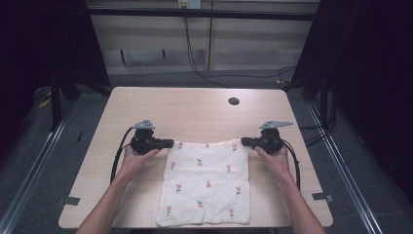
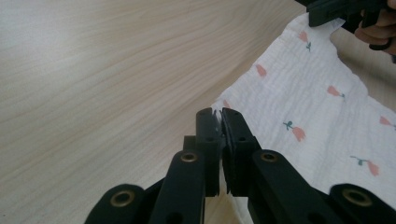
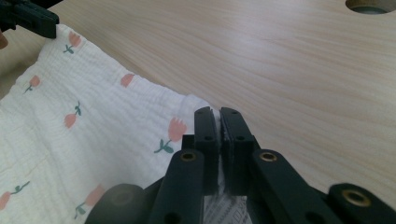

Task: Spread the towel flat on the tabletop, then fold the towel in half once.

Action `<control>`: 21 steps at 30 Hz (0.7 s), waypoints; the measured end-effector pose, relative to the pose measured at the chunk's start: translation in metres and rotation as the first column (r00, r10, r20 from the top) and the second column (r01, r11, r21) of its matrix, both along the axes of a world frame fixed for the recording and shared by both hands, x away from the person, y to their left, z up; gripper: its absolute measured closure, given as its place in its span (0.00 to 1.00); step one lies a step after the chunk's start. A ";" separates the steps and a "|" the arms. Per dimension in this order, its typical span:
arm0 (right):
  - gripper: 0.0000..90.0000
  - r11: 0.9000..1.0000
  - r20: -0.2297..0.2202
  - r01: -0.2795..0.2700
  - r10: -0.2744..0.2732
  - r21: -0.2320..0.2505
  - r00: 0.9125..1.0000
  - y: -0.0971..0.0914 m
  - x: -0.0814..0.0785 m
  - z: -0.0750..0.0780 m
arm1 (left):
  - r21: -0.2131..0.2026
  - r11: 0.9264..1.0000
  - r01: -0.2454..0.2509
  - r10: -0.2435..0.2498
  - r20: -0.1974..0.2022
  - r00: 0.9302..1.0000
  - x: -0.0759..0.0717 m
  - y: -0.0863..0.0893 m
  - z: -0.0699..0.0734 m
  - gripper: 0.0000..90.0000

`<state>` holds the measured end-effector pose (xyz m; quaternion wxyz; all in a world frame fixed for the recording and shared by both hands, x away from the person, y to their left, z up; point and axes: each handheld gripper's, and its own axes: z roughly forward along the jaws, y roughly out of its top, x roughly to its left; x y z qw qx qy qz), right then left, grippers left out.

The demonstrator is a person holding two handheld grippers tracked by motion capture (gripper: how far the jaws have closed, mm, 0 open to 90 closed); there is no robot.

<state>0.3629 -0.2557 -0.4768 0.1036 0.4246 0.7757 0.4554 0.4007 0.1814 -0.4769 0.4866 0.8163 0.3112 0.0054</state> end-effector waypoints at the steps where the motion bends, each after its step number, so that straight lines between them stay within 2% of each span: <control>1: 0.96 1.000 0.003 0.000 0.000 0.001 1.000 0.000 0.000 0.001 | 0.003 1.000 -0.012 0.011 0.016 1.000 -0.001 0.001 0.002 0.96; 6: 0.96 1.000 0.055 0.024 -0.025 0.017 0.998 -0.003 -0.007 0.009 | -0.015 1.000 -0.018 0.018 0.031 0.999 -0.004 0.003 0.011 0.96; 8: 0.96 1.000 0.065 0.015 -0.016 0.025 0.998 -0.003 -0.009 0.015 | -0.017 1.000 -0.024 0.024 0.045 0.999 -0.006 0.004 0.015 0.96; 11: 0.96 0.999 0.071 -0.007 0.004 0.035 0.997 -0.001 -0.011 0.020 | -0.044 0.999 -0.026 0.028 0.050 0.998 -0.007 0.006 0.021 0.96; 13: 0.96 0.999 0.071 -0.017 0.014 0.036 0.997 0.001 -0.010 0.023 | -0.052 0.998 -0.018 0.022 0.062 0.998 -0.006 0.008 0.024 0.96; 17: 0.96 0.999 0.071 -0.033 0.031 0.026 0.997 0.002 -0.007 0.029 | -0.069 0.997 -0.028 0.032 0.059 0.998 -0.005 0.011 0.026 0.96; 19: 0.96 0.998 0.072 -0.029 0.026 0.047 0.997 0.001 -0.007 0.030 | -0.075 0.996 -0.047 0.052 0.064 0.997 -0.004 0.014 0.027 0.96; 21: 0.96 0.999 0.069 -0.025 0.023 0.040 0.997 0.002 -0.006 0.030 | -0.075 0.996 -0.048 0.053 0.061 0.997 -0.003 0.015 0.027 0.96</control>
